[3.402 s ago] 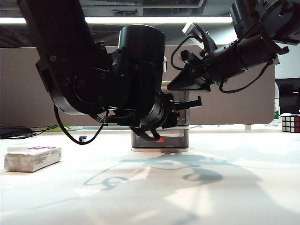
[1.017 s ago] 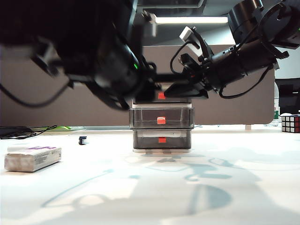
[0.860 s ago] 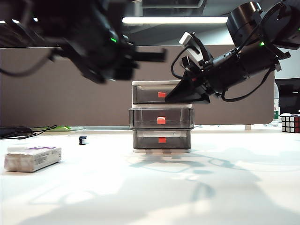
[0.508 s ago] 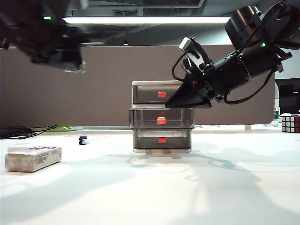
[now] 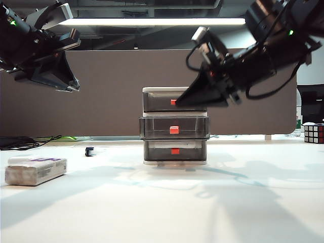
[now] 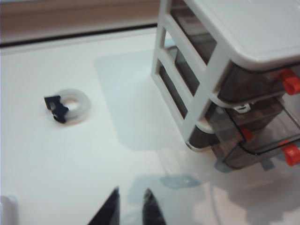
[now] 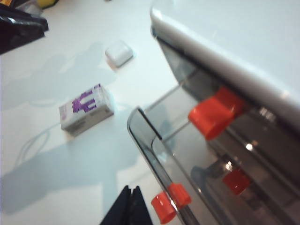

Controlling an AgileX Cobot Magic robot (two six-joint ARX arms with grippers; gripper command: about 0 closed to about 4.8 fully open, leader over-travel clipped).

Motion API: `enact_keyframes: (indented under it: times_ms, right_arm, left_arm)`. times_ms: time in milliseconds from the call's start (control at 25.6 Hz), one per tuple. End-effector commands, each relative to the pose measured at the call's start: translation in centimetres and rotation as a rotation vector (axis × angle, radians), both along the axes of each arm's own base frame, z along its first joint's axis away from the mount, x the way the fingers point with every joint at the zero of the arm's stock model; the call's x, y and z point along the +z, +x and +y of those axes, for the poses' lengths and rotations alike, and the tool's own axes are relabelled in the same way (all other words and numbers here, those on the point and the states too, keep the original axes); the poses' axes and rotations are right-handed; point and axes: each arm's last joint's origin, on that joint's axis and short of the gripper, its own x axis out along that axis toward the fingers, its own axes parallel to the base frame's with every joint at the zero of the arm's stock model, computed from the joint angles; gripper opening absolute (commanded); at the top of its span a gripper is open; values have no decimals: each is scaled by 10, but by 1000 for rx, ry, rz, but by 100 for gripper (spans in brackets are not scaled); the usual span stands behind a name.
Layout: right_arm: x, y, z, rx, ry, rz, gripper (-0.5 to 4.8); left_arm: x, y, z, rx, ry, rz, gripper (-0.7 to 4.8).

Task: Open the second layer of the drawer on the table, pick up a pack of napkins on the table and put it in, and finally close the drawer.

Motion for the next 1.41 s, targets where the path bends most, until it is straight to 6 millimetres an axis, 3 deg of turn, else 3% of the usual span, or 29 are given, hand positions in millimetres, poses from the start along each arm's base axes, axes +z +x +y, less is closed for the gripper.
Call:
enact_keyframes:
  times_ms: [39, 196, 313, 469, 665, 704, 938, 1095, 1173, 1212, 1251, 1408]
  right_arm:
    - [16, -4, -1, 21, 14, -79, -5]
    - [27, -9, -1, 156, -16, -161, -5]
    - [35, -7, -3, 186, -254, -278, -5]
    - [42, -5, -6, 202, -376, -341, 14]
    - [38, -1, -7, 231, -404, -363, 166]
    - [36, 0, -7, 236, -408, -363, 169]
    - [16, 14, 0, 261, -433, -307, 168]
    - [14, 19, 2, 260, -432, -317, 165]
    - [14, 20, 2, 258, -431, -326, 112]
    - [14, 20, 2, 258, -431, -327, 69]
    - [14, 20, 2, 259, -432, -324, -7]
    - [13, 18, 1, 272, -440, -311, -5]
  left_arm:
    - [4, 1, 0, -40, 62, -71, 110]
    - [2, 0, -1, -126, 195, -112, 252]
    - [-4, -2, 1, -114, 255, -66, 250]
    - [-6, -3, 2, -110, 265, -48, 251]
    - [-5, -3, 2, -125, 291, -70, 251]
    - [-5, -3, 1, -129, 296, -74, 250]
    - [-3, -1, 1, -144, 327, -118, 246]
    - [-2, -1, 1, -145, 329, -126, 246]
    - [-2, -1, 1, -144, 329, -127, 246]
    - [-2, -1, 1, -144, 328, -129, 246]
    - [-2, -1, 1, -144, 328, -131, 246]
    - [-1, 1, 0, -141, 324, -143, 245]
